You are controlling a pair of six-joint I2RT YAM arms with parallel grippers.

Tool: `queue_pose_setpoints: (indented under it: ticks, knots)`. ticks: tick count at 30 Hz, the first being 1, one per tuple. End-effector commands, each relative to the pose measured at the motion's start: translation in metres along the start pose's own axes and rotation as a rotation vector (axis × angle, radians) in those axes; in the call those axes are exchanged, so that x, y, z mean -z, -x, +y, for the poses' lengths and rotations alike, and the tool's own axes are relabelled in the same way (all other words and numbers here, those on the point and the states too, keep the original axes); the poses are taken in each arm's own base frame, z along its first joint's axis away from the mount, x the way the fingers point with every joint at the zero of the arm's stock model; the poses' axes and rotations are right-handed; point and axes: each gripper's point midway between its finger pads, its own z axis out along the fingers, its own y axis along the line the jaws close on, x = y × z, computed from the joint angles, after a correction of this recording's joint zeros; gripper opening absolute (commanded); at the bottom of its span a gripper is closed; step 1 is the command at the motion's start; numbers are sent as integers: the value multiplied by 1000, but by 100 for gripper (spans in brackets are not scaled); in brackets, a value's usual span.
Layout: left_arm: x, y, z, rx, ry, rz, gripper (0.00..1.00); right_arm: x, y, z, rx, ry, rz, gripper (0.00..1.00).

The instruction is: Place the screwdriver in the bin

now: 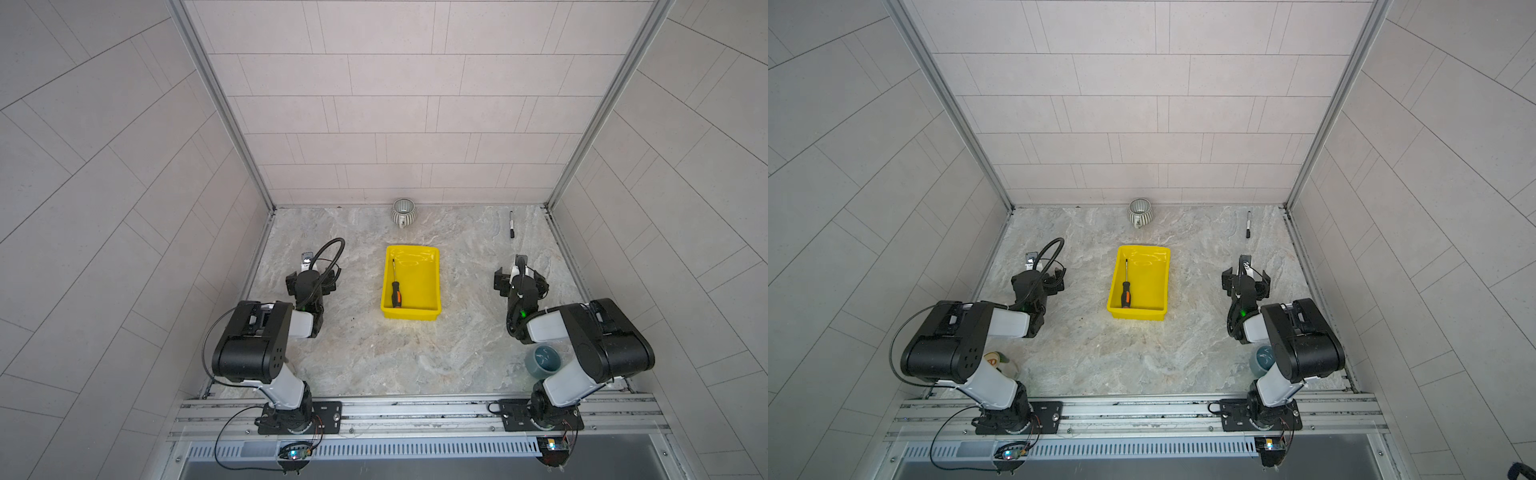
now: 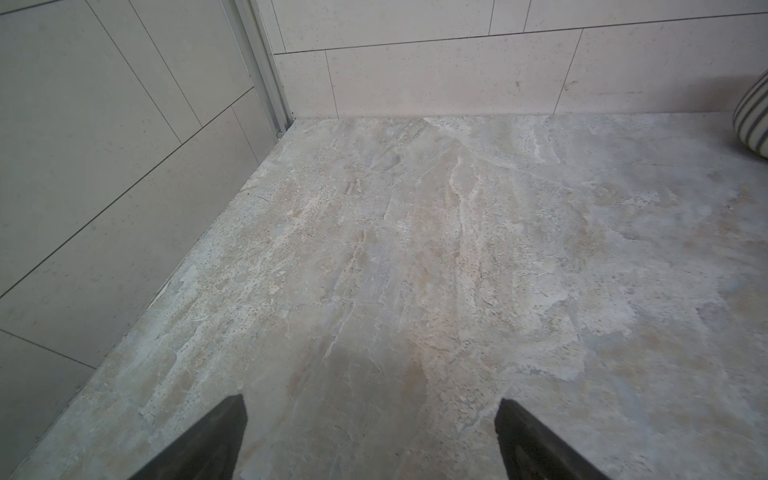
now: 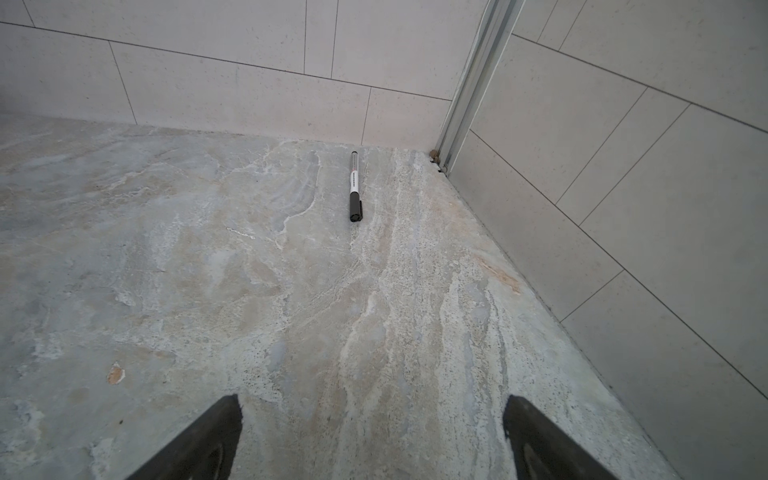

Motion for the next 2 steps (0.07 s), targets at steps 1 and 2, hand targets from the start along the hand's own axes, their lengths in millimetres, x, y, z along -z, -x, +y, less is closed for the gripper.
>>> queue_pose_setpoints:
  ticks: [1,2]
  knots:
    - [3,10,-2,18,-11,-30,100,-1,2,1,-4,9,-4,99]
    - [3,9,-2,17,-11,-30,100,-1,2,1,-3,9,-4,99]
